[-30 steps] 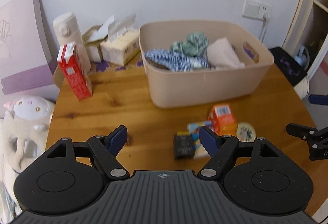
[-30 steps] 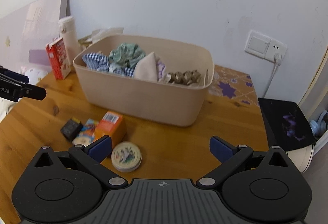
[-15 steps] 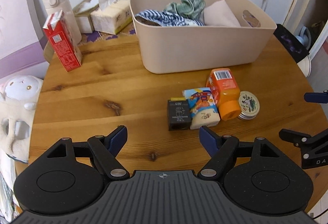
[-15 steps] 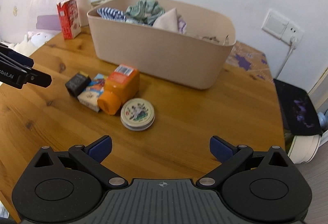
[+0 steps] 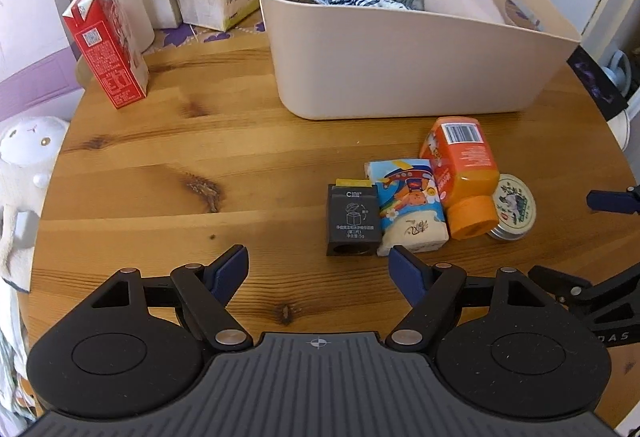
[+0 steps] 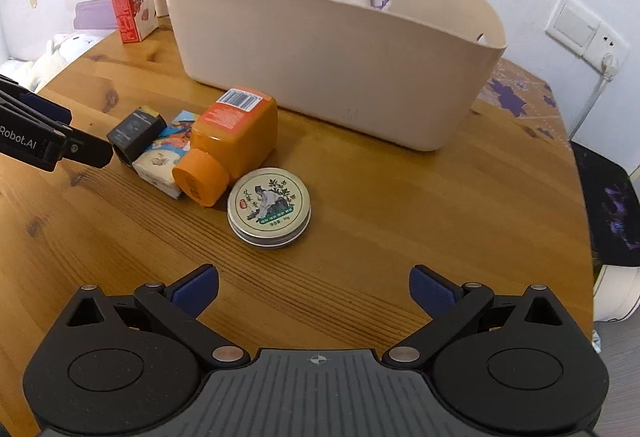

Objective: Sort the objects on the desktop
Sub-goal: 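Withdraw both grippers toward the black box and round tin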

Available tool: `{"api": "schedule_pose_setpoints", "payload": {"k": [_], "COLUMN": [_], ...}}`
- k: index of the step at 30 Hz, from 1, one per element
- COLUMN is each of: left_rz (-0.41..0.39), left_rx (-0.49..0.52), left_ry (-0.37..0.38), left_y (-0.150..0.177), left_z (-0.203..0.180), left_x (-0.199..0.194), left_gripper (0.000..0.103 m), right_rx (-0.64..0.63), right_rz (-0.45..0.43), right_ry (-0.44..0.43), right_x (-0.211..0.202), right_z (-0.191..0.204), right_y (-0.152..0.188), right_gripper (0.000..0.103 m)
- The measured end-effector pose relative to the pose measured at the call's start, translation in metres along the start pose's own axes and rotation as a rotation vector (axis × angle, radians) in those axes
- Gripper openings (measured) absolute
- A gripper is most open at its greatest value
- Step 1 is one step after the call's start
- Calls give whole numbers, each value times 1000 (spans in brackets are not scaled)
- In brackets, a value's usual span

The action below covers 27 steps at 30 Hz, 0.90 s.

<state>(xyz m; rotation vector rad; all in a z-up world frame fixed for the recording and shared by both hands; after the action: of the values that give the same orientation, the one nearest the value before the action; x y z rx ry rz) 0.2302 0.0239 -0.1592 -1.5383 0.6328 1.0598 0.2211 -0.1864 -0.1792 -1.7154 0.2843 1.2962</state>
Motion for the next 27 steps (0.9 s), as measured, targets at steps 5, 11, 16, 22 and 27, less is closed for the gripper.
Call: {"api": "schedule_pose_setpoints", "payload": {"k": [5,11,16,22,27], "left_rz": [21,31,27,41,31], "left_rx": [-27,-38,-46,-42,-18], "left_ry": [0,-11,-21,-48,-44], "left_y": [-4,-12,-16,-19,-18], "left_z": [1,0,2,8,9], "left_x": [10,21,28,36,38], "left_gripper": [78,78,79,79,75], "right_rx": [-19,-36,-32,-17,-13], "right_rz": [16,31,20,-2,-14], "right_ry": [-2,-17,-41,-43,-61], "right_x": [14,27,32,37,40], "right_z": [-1,-2,0,-2,-2], "right_y": [-4,-7,-13,-20,-23], "right_gripper": [103,103,103,103,101]}}
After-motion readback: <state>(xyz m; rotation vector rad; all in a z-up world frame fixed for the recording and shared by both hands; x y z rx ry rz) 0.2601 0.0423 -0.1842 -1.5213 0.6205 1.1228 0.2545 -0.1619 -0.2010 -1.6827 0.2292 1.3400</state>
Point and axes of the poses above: each gripper's, at about its wrist camera, not at the fingertips, and x roughly the way its jaws point, z to its left, y to its underside, the point moved 3 cm from there along x, roughly the way its jaws point, and after that the axes turned 7 degrees about x, right-handed, at the moved point
